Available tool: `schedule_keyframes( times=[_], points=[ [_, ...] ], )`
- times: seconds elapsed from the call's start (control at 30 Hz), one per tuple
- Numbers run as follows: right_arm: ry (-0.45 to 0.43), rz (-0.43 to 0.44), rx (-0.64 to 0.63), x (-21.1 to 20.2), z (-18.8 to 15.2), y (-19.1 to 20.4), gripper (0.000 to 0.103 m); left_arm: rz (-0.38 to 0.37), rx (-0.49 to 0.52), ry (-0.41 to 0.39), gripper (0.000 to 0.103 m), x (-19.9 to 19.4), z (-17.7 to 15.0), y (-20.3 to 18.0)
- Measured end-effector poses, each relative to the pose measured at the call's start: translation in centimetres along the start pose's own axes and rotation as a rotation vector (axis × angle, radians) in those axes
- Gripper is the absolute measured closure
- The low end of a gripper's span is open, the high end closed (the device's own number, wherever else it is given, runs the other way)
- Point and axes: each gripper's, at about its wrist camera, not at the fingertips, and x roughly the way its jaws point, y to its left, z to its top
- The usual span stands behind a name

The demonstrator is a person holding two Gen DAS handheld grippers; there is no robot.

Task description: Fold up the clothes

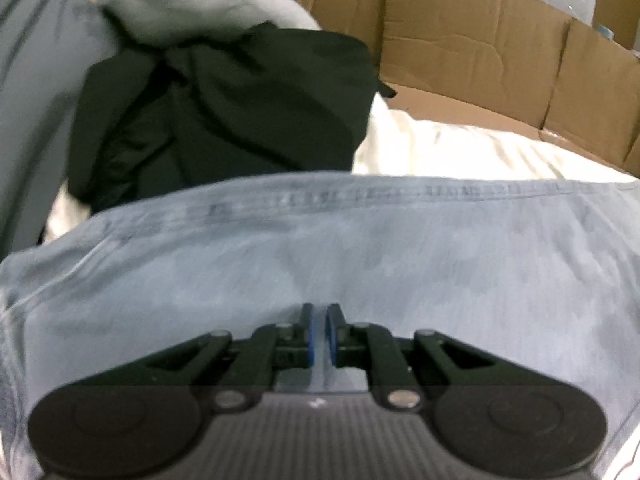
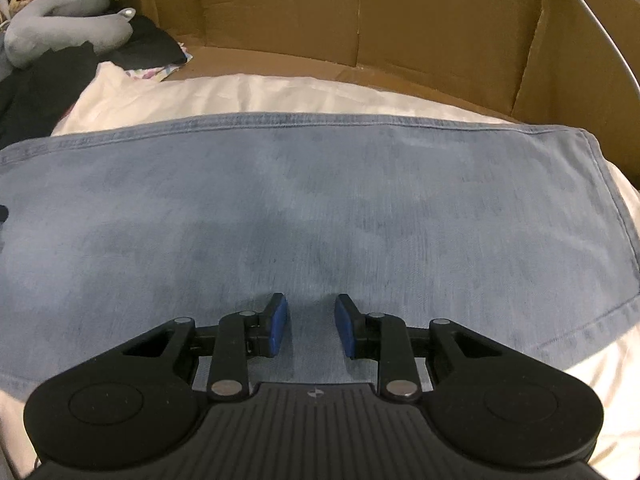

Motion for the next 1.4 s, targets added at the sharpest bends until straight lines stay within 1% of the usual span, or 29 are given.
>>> schedule_keyframes(
  times=[0.1, 0.2, 0.27, 0.33, 0.43, 0.5, 0.6, 0.67, 0.8, 0.87, 0.97, 1.03, 1.07, 1.1, 1.13, 1.23, 1.4],
  points=[
    [-0.01, -0.003, -0.001, 0.6, 0.8, 0.1, 0.069, 0.015, 0.003, -0.005, 0.095, 1.3, 1.4, -0.5],
    [-0.014, -0.006, 0.014, 1.1, 1.4, 0.2, 0.069, 0.039, -0.038, -0.011, 0.1, 2.5, 2.7, -0.5],
    [-0.013, -0.004, 0.028, 1.4, 1.9, 0.2, 0.069, 0.045, -0.084, -0.007, 0.1, 3.3, 3.6, -0.4],
    [-0.007, 0.0, 0.041, 1.8, 2.5, 0.0, 0.069, 0.053, -0.091, -0.002, 0.1, 3.8, 4.2, -0.5],
    [0.003, -0.01, 0.031, 2.6, 3.6, 0.1, 0.069, 0.072, -0.085, 0.009, 0.1, 3.8, 4.8, -0.9],
    [0.011, -0.018, 0.026, 3.0, 4.3, 0.2, 0.069, 0.083, -0.104, -0.005, 0.101, 2.9, 4.6, -1.4],
    [0.023, 0.002, 0.094, 3.0, 5.1, -0.5, 0.069, 0.002, -0.069, -0.034, 0.098, 1.3, 4.0, -3.7],
    [-0.01, 0.027, 0.152, 2.2, 5.1, -1.1, 0.071, -0.039, -0.003, -0.033, 0.097, 0.8, 3.7, -6.0],
    [-0.053, 0.047, 0.154, 0.4, 4.1, -0.9, 0.071, -0.129, 0.037, -0.014, 0.096, 1.0, 3.5, -9.2],
    [-0.061, 0.055, 0.139, -0.5, 3.5, -0.6, 0.071, -0.155, 0.051, 0.003, 0.096, 1.4, 3.5, -10.2],
    [-0.064, 0.054, 0.097, -1.6, 2.3, -0.2, 0.07, -0.17, 0.071, 0.028, 0.095, 2.3, 3.0, -11.3],
    [-0.059, 0.043, 0.066, -1.9, 1.6, -0.5, 0.07, -0.164, 0.077, 0.03, 0.095, 3.0, 2.7, -11.7],
    [-0.056, 0.037, 0.05, -2.0, 1.2, -0.6, 0.07, -0.162, 0.071, 0.031, 0.095, 3.3, 3.2, -11.8],
    [-0.052, 0.03, 0.038, -2.0, 0.8, -0.9, 0.07, -0.159, 0.066, 0.032, 0.098, 3.7, 3.8, -11.8],
    [-0.045, 0.02, 0.038, -1.9, 0.5, -1.4, 0.07, -0.154, 0.059, 0.032, 0.1, 4.6, 4.3, -11.4],
    [0.002, -0.014, 0.047, -1.2, -0.3, -3.1, 0.069, -0.139, 0.054, 0.034, 0.1, 5.2, 5.2, -11.8],
    [0.029, -0.013, 0.036, -1.8, -2.0, -3.9, 0.07, -0.092, 0.083, 0.024, 0.1, 5.9, 5.8, -12.8]
  ],
)
